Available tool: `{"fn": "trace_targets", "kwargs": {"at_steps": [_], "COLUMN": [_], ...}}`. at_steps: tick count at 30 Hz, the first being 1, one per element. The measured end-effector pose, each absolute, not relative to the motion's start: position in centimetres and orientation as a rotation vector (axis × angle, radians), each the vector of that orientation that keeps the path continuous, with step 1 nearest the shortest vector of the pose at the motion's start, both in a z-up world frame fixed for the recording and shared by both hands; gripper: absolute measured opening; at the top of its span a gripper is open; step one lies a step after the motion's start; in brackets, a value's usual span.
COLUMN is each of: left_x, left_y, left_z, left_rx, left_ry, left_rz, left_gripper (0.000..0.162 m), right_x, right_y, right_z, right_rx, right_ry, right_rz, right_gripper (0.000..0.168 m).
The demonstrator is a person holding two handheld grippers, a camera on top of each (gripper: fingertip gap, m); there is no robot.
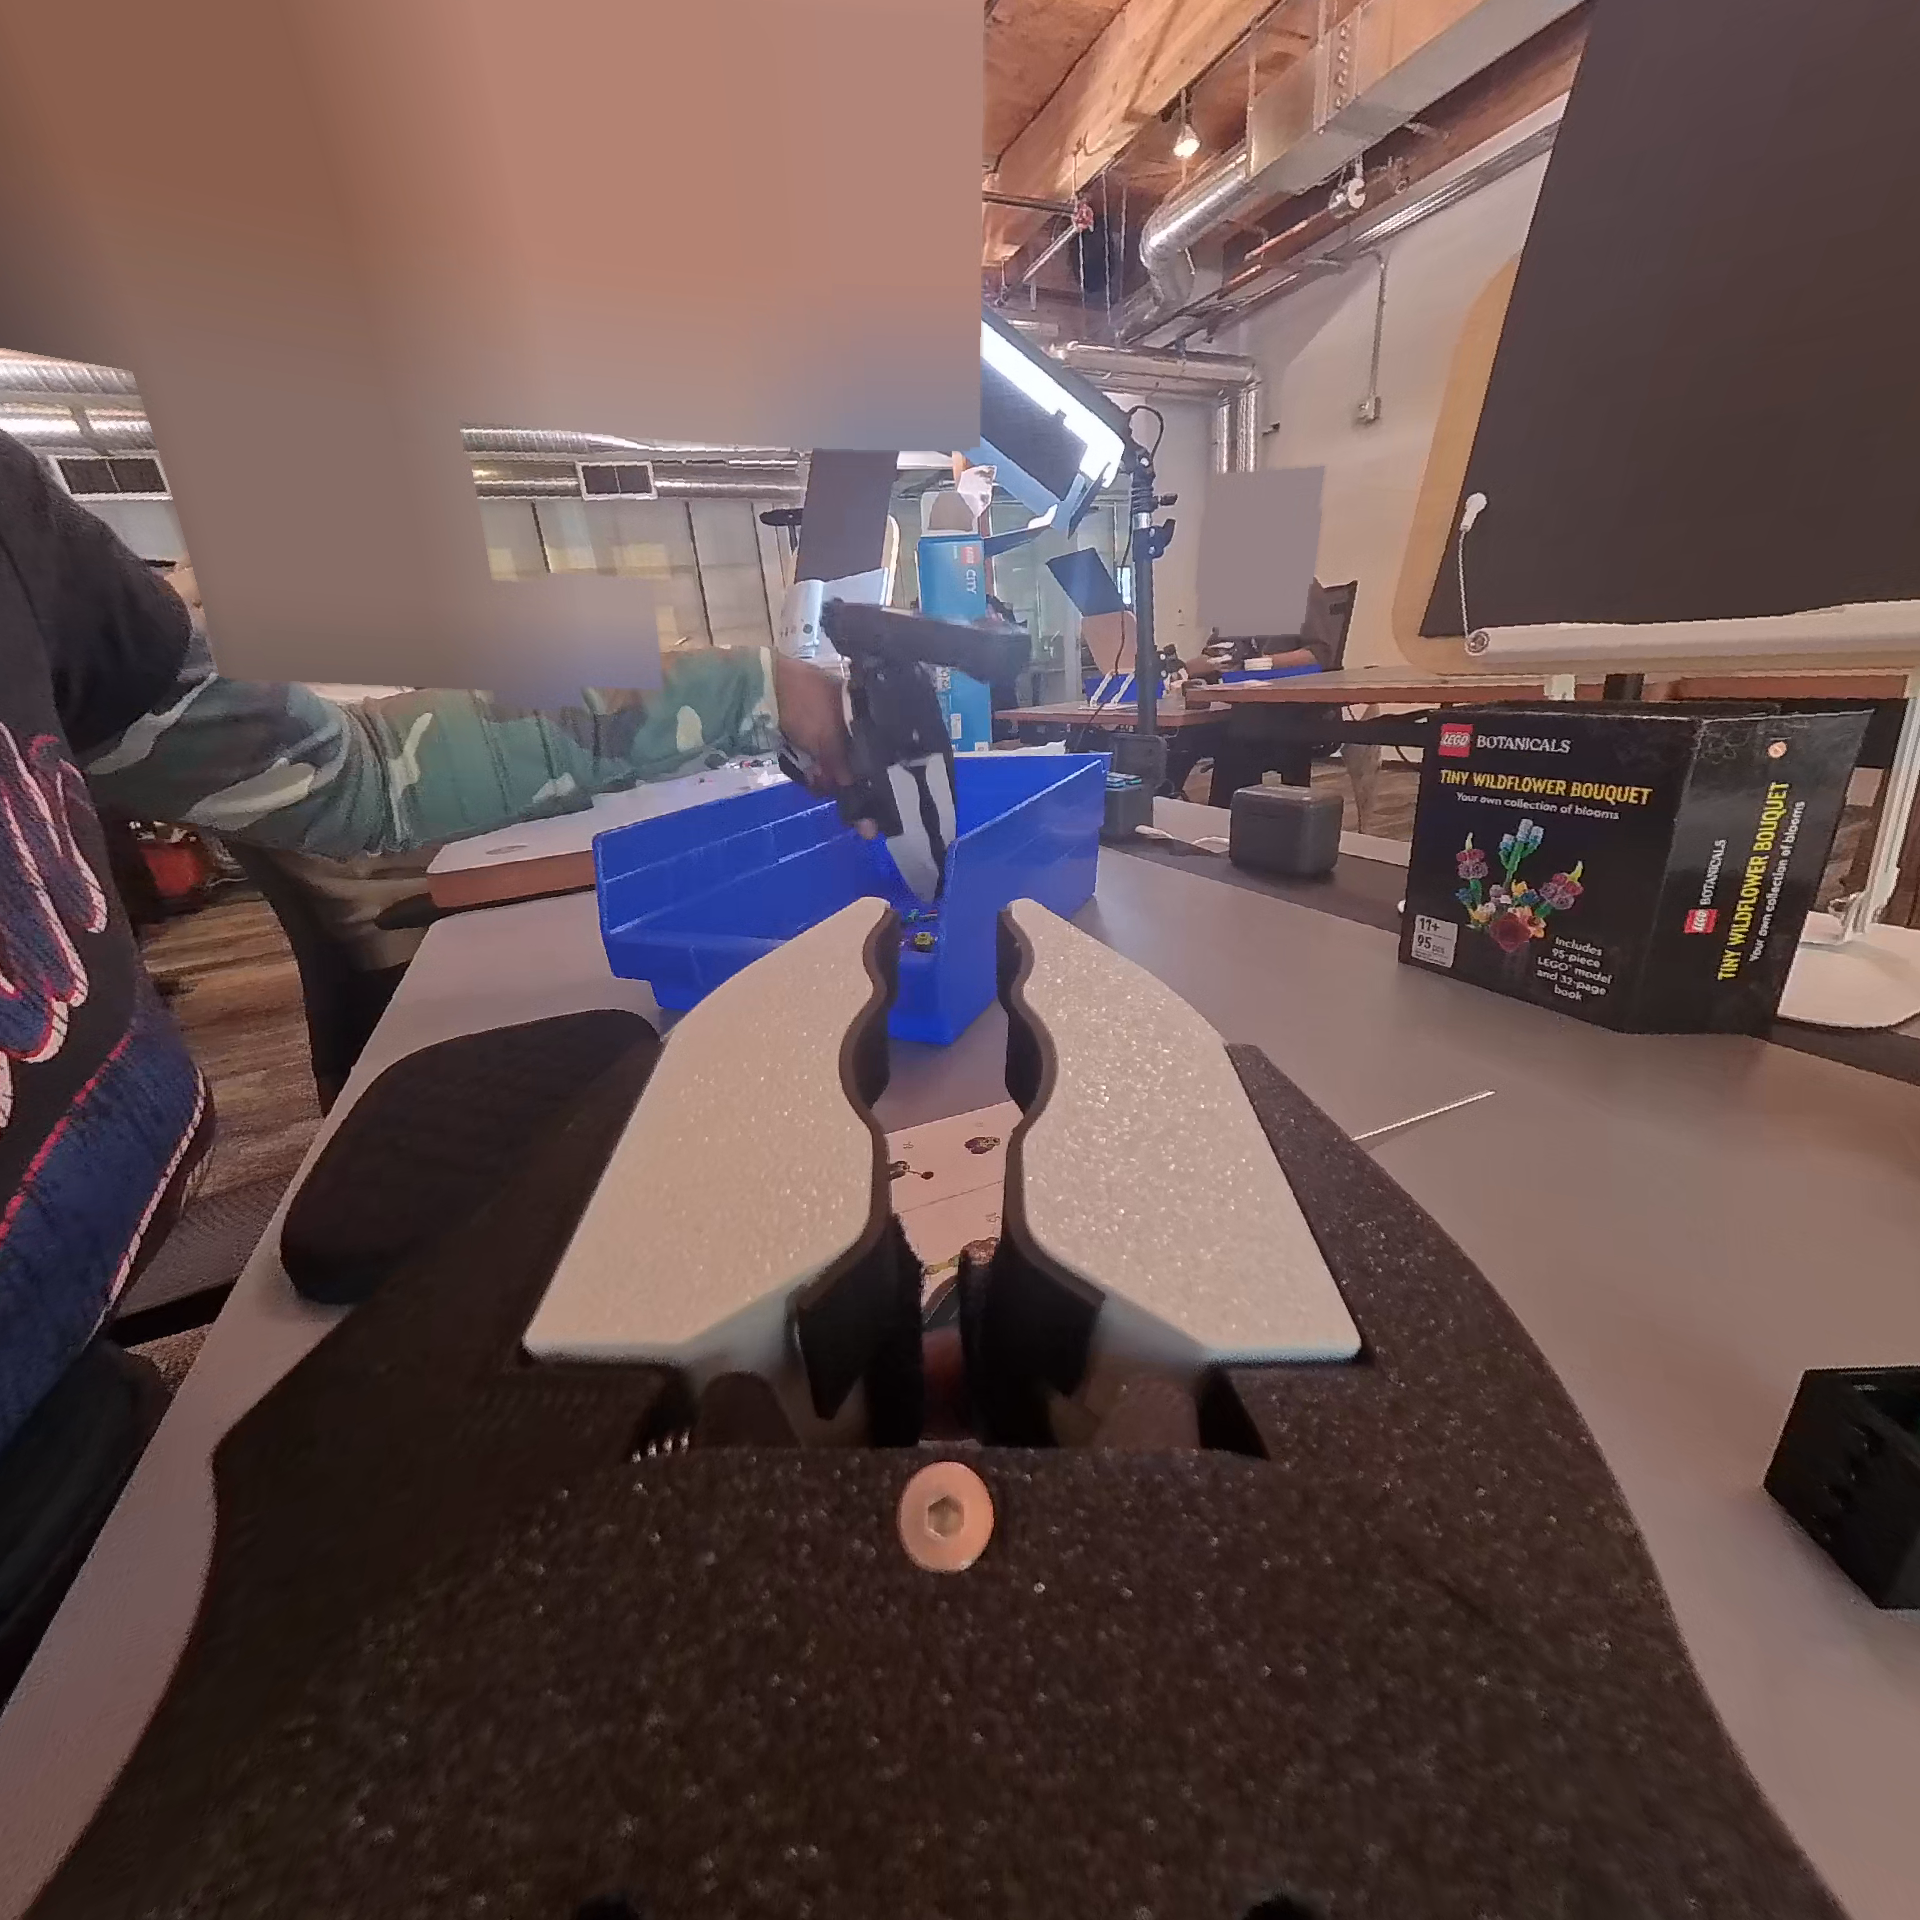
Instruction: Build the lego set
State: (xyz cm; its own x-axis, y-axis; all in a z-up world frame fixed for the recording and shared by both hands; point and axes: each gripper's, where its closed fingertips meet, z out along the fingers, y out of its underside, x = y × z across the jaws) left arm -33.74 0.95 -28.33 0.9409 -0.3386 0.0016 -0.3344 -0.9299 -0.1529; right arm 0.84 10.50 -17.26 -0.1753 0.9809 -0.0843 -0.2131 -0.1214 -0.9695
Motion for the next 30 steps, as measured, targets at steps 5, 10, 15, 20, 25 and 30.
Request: {"fn": "trace_targets", "kwargs": {"at_steps": [5,10,15,20,25,30], "left_x": [-27.4,-15.3,-8.0,-4.2,-2.0,-0.7], "left_y": [3.8,2.5,-0.2,-0.6,-0.8,-1.4], "left_z": [-20.7,-10.3,-7.1,-8.3,-10.1,-10.7], "left_rx": [-2.436,-1.677,-1.263,-1.153,-1.206,-1.260], "left_ry": [0.404,0.334,0.158,0.057,0.045,0.102], "left_rz": [-0.320,-0.851,-1.397,-1.655,-1.743,-1.763], "left_gripper": [0.008,0.007,0.007,0.007,0.007,0.007], "right_x": [1.0,0.9,-0.2,-0.9,-1.1,-1.7], "right_y": [10.1,8.0,3.4,0.2,-1.5,-1.8], "right_z": [-17.0,-16.6,-14.6,-11.0,-9.6,-10.7], "right_rx": [-1.011,-0.991,-0.799,-0.527,-0.410,-0.404], "right_ry": [-1.112,-1.218,-1.489,-1.600,-1.663,-1.731], "right_rz": [1.511,1.600,1.522,1.308,1.228,1.141], "right_gripper": [0.018,0.014,0.013,0.012,0.013,0.013]}}
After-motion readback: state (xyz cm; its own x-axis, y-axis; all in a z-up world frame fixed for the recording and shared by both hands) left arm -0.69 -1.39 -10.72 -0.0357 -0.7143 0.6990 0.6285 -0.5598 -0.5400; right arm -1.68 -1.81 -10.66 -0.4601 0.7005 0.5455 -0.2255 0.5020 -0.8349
